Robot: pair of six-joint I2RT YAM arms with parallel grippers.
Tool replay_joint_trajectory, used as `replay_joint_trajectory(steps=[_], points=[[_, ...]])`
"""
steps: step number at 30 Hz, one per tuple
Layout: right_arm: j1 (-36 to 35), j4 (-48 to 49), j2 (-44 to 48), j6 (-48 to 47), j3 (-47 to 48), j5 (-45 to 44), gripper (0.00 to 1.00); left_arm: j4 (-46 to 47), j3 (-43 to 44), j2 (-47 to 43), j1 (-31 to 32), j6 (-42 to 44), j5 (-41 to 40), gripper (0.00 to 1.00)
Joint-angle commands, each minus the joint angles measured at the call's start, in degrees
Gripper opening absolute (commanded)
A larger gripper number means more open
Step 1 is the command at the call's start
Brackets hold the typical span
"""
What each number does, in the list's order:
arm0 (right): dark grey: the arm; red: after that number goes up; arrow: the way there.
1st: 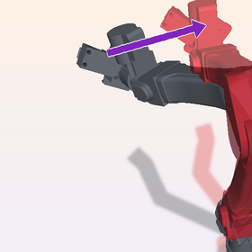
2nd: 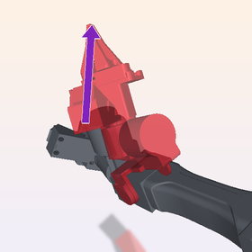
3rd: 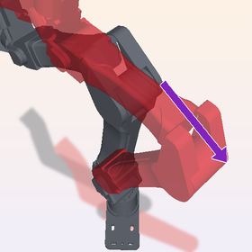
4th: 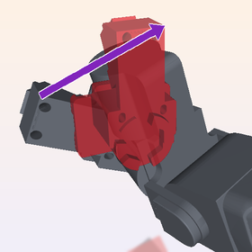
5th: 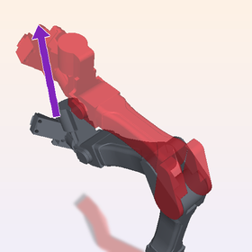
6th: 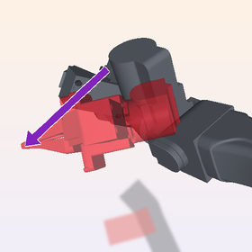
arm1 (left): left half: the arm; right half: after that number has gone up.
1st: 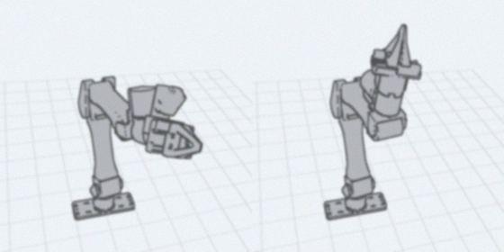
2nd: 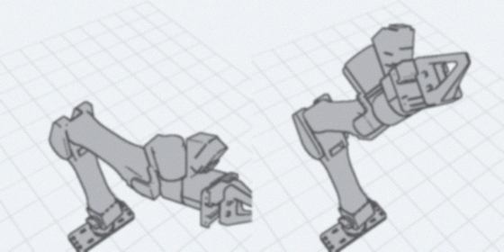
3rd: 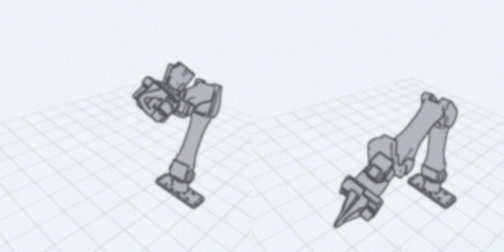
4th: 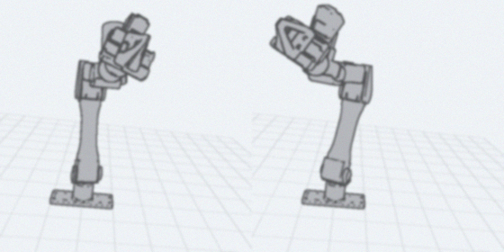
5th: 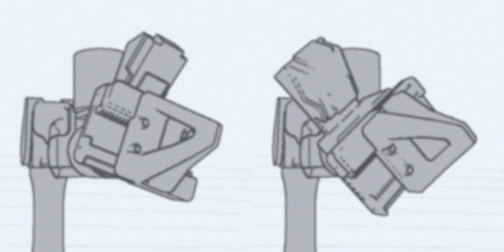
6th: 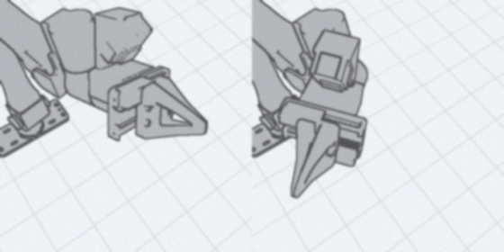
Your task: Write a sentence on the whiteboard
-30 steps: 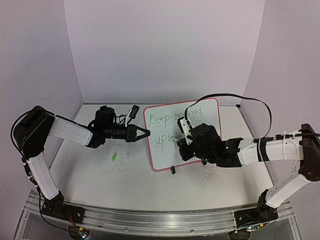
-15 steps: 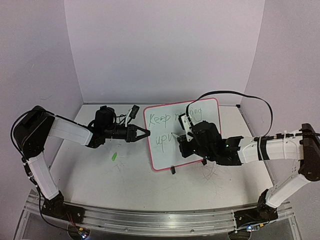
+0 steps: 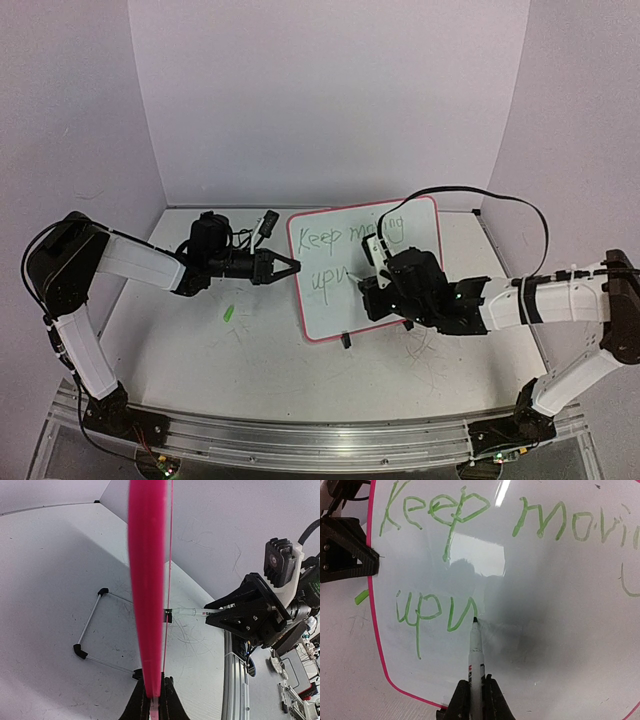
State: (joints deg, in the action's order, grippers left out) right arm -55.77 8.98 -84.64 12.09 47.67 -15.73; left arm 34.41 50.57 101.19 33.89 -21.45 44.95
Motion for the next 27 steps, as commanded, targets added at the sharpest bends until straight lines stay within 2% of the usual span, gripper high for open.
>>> replay_joint_trajectory(steps=[1,14,27], points=[[0.1,-1.0,1.5,1.5,-1.0,0.3,0.00,-1.7,1.1,-1.6,-0.2,3.3,-1.5,0.00],[-0.3,-1.3,1.4,2.4,-1.7,0.5,0.00,-2.0,1.2,-1.6,-0.2,3.4,-1.6,0.00],[0.0,-0.5,-1.0,0.2,2.9,-3.9,0.00,-2.2,1.3,-1.5,-0.2,3.3,-1.5,0.00]])
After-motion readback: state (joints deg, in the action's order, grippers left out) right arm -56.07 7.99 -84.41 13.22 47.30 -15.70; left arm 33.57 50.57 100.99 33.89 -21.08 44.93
